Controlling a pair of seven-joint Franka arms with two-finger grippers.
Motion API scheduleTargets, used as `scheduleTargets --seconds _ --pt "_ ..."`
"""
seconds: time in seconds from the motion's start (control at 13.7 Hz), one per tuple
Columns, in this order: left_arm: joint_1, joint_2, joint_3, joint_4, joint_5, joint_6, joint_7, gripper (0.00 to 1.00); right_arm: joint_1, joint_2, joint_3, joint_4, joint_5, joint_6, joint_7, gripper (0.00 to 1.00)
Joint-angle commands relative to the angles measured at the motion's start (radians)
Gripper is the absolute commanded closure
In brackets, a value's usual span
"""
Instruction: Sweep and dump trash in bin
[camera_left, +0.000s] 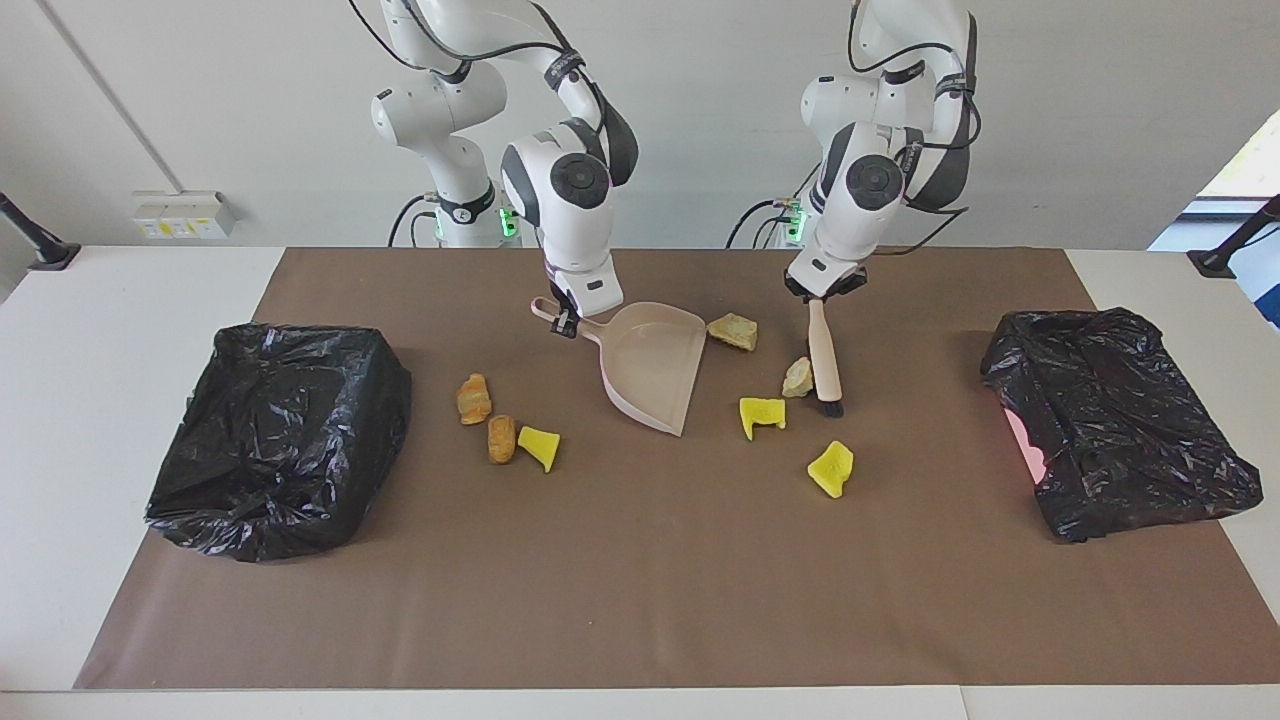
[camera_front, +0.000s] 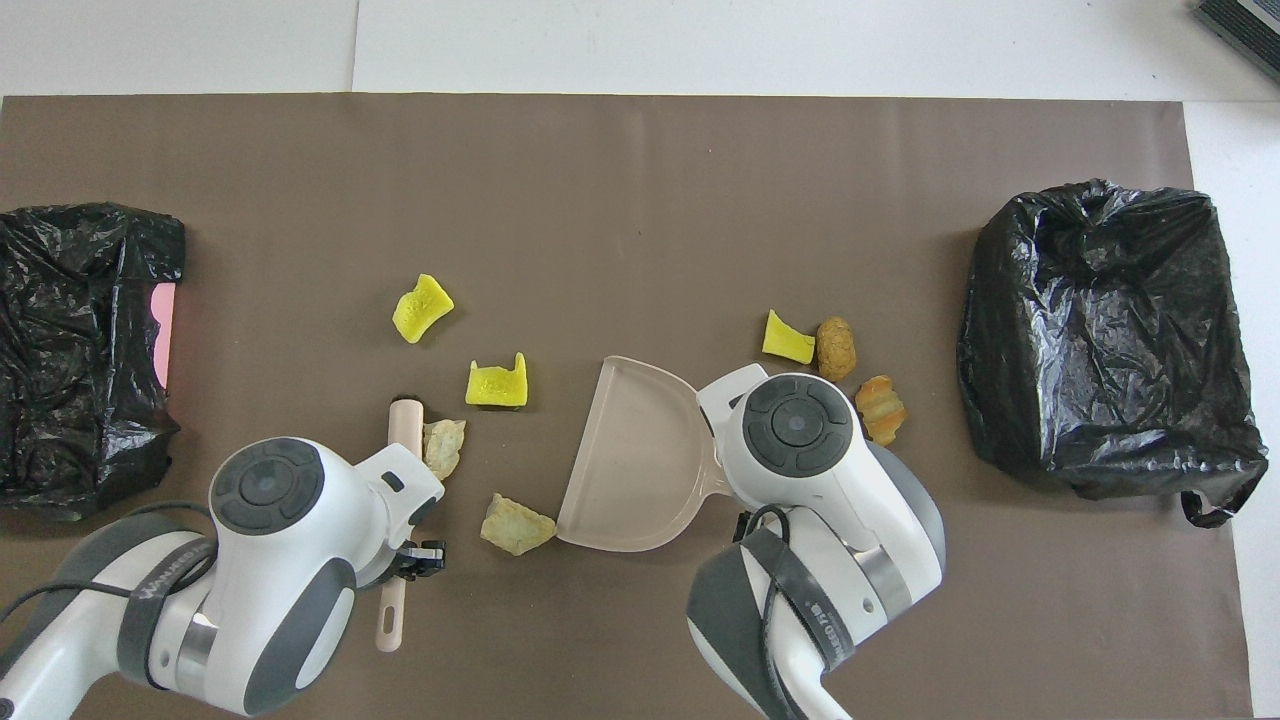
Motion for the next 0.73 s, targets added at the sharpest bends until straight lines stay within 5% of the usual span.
scheduleTargets --seconds 0.0,0.29,0.66 --pt "-0.1 -0.039 0.011 -0.047 -0.074 -0.018 -0.158 1.0 0.007 0.022 0.001 0.0 0.018 0.032 0.036 1.0" --pt "-0.193 -0.05 0.011 -0.052 -0.185 0.005 -0.313 1.0 0.007 0.022 0.001 0.0 0.018 0.03 0.036 1.0" --pt "-0.235 0.009 0.01 0.003 -0.257 0.171 -0.215 1.0 0.007 0.022 0.001 0.002 0.017 0.025 0.036 1.0"
